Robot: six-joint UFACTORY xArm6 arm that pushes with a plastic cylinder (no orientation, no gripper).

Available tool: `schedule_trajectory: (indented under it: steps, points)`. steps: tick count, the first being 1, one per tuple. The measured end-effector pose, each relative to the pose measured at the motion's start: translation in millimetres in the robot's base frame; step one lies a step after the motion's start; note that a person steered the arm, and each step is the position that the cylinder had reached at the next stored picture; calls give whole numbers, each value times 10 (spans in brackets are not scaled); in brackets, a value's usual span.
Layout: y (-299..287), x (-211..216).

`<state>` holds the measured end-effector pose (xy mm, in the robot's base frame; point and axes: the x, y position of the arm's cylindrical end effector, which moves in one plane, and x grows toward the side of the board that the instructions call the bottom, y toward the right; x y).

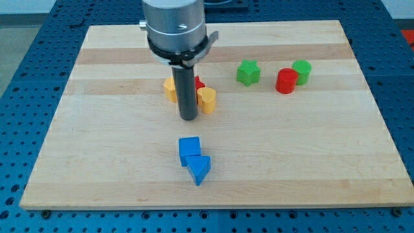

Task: Slide green circle along with red circle down a bit

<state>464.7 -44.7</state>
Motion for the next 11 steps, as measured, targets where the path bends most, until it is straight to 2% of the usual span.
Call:
schedule_trajectory:
  steps: [2,5,7,9,11]
  points:
    - [408,217]
    - [1940,-101]
    - [2630,-538]
    - [2660,-970]
    - [2412,-1122]
